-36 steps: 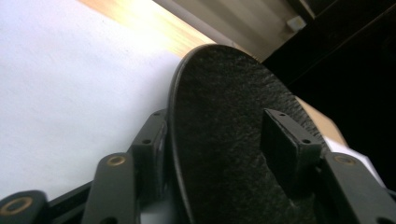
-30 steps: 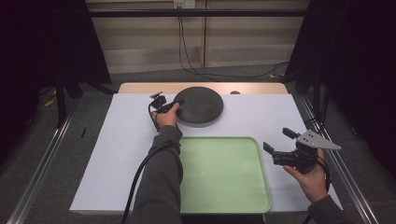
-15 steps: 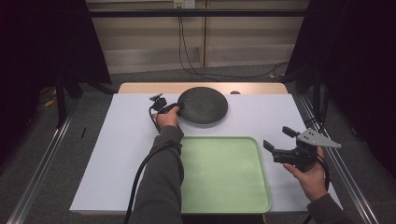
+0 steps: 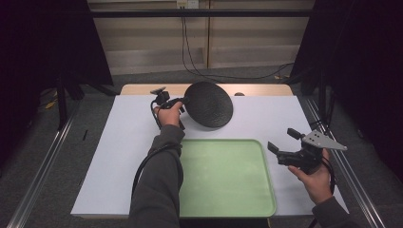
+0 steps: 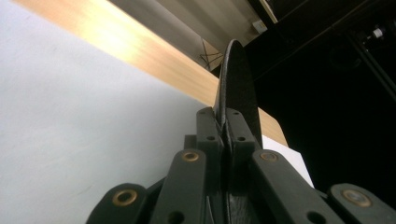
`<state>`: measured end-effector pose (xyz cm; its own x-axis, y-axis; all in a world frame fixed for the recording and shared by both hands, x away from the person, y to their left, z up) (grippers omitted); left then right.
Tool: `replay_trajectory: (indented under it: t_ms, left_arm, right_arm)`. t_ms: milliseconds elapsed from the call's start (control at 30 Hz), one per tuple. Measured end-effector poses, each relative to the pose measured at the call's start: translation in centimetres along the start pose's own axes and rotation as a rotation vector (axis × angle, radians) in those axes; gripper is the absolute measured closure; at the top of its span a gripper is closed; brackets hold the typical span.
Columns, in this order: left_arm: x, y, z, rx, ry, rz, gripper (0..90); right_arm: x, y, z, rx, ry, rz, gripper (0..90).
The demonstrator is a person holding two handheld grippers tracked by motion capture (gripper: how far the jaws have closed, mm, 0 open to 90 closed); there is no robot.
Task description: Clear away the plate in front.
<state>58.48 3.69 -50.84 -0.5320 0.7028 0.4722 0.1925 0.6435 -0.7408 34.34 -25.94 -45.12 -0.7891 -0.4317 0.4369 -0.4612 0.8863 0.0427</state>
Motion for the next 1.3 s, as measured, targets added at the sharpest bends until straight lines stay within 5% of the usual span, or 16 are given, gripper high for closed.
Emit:
replay_trajectory:
  t_ms: [367,800,1300]
  left_arm:
    - [1.3,-1.7,-1.3,-0.020,0.036,-0.048,85.6]
    - [3.9,-3.2,-1.9,-0.018,0.087,-0.034,85.7]
    - [7.5,-3.7,-1.6,-0.034,0.145,-0.028,85.7]
  right_arm:
    - [0.1,-0.3,0.0,-0.007,-0.005,0.015,4.4]
    - [0.3,-0.2,-0.3,0.005,-0.027,0.034,2.1]
    - [0.3,1.1,-0.5,0.019,-0.042,-0.035,0.1]
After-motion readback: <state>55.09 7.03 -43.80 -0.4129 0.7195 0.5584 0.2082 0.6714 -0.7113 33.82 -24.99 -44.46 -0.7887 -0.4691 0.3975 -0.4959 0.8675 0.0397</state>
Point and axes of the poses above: each handheld gripper's, and its own axes: x roughly backward along the jaws, z roughly out of its underside, y roughly to its left, the point moved 10 cm from there along -x, roughly forward along the jaws, and after that the axes turned 11 degrees about y, right-handed, at the moved point
